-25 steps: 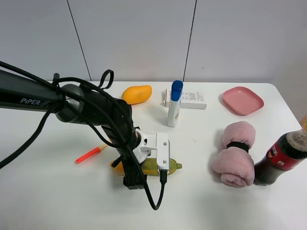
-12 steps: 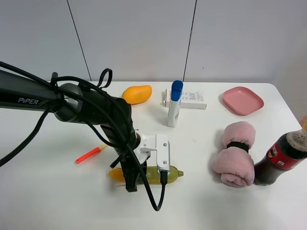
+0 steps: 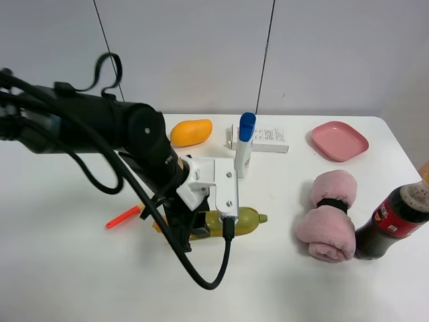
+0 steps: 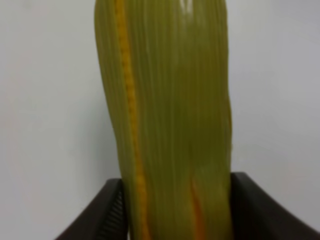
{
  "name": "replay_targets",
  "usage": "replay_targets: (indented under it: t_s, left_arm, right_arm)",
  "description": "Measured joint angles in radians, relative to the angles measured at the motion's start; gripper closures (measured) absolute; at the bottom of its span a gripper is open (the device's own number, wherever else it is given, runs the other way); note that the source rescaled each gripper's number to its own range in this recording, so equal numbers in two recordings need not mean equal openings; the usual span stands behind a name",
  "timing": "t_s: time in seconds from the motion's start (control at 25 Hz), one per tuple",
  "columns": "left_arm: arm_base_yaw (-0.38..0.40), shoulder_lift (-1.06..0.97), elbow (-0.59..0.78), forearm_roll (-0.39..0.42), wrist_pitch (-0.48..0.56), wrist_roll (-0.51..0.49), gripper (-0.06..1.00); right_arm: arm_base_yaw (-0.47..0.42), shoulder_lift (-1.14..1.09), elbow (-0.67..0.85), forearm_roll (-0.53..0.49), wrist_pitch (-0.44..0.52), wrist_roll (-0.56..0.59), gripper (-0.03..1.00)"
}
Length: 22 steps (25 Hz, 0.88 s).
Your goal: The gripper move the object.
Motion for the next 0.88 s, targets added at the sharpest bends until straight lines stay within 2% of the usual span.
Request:
replay_targets:
  t_s: [0.12, 0.24, 0.36, 0.52, 0.68, 0.88]
  left_arm:
    - [0.004, -0.085, 0.0, 0.0, 0.006, -0.112, 0.94]
    - [0.035, -0.137, 0.0, 0.005, -0.027, -0.279, 0.94]
    - [0.088, -0.152, 0.0, 0.055, -0.077, -0.464, 0.94]
    - [0.174, -0.152, 0.0, 0.171, -0.131, -0.708, 0.94]
    - [0.26, -0.152, 0.0, 0.273, -0.221, -0.865, 0.94]
    - [0.349, -0.123, 0.0, 0.357, -0.369, -0.973, 0.94]
  right_arm:
    - [0.0, 0.0, 0.0, 0.0, 0.0, 0.0, -0.03]
    - [0.0, 0.0, 0.0, 0.0, 0.0, 0.0, -0.03]
    - [0.0, 0.0, 0.0, 0.0, 0.0, 0.0, -0.03]
    - [0.0, 0.0, 0.0, 0.0, 0.0, 0.0, -0.03]
    - [0.0, 0.0, 0.0, 0.0, 0.0, 0.0, -0.03]
    - [0.0, 0.0, 0.0, 0.0, 0.0, 0.0, -0.03]
